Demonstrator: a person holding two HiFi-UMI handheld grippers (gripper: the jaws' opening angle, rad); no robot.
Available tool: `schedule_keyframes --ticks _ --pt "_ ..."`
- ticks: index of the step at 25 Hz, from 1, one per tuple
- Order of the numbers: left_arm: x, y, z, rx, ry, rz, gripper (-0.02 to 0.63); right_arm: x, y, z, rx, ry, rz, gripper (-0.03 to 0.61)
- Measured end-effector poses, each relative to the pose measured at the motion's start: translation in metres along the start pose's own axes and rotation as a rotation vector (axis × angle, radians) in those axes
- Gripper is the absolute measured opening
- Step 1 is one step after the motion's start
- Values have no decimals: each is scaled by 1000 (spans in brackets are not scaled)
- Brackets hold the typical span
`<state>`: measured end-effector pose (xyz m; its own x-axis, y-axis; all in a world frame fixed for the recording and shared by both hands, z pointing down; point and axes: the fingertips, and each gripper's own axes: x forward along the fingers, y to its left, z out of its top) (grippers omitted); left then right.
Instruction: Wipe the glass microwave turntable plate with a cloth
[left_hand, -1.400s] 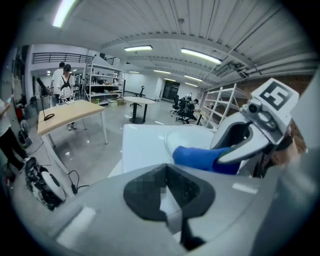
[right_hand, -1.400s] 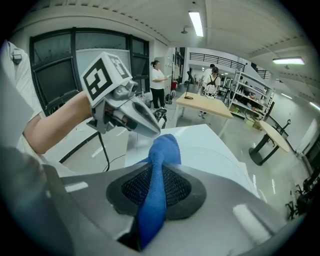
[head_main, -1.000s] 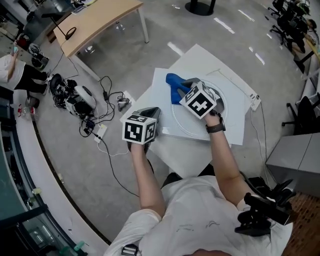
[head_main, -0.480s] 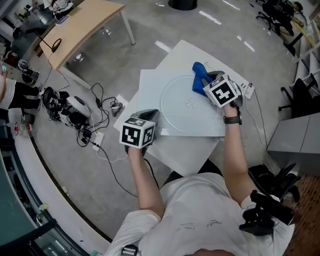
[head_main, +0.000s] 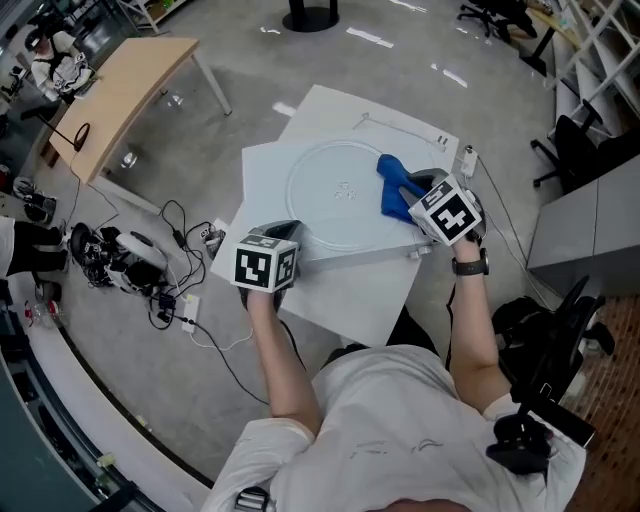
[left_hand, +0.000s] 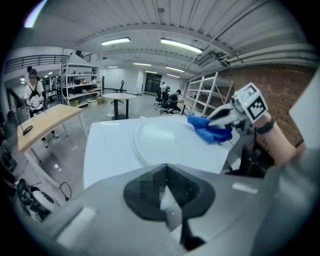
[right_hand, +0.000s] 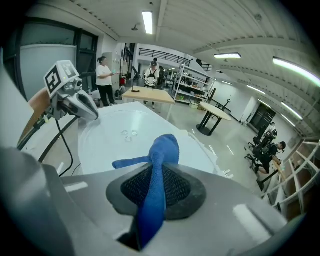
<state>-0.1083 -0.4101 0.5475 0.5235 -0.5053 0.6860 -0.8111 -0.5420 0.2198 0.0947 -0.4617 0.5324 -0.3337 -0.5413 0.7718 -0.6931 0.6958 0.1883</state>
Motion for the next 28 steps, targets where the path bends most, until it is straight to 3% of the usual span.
schedule_keyframes --ticks 8,20,24,28 --pt "3 -13 -2 11 -18 -1 2 -20 64 -12 -60 -12 97 57" --pt "7 -6 -1 -44 -21 3 0 35 145 63 -165 -75 347 58" --pt "8 -6 2 -70 -16 -3 0 56 145 90 -198 -97 352 60" --pt "9 -3 3 -91 -9 -1 0 77 135 116 -287 -101 287 63"
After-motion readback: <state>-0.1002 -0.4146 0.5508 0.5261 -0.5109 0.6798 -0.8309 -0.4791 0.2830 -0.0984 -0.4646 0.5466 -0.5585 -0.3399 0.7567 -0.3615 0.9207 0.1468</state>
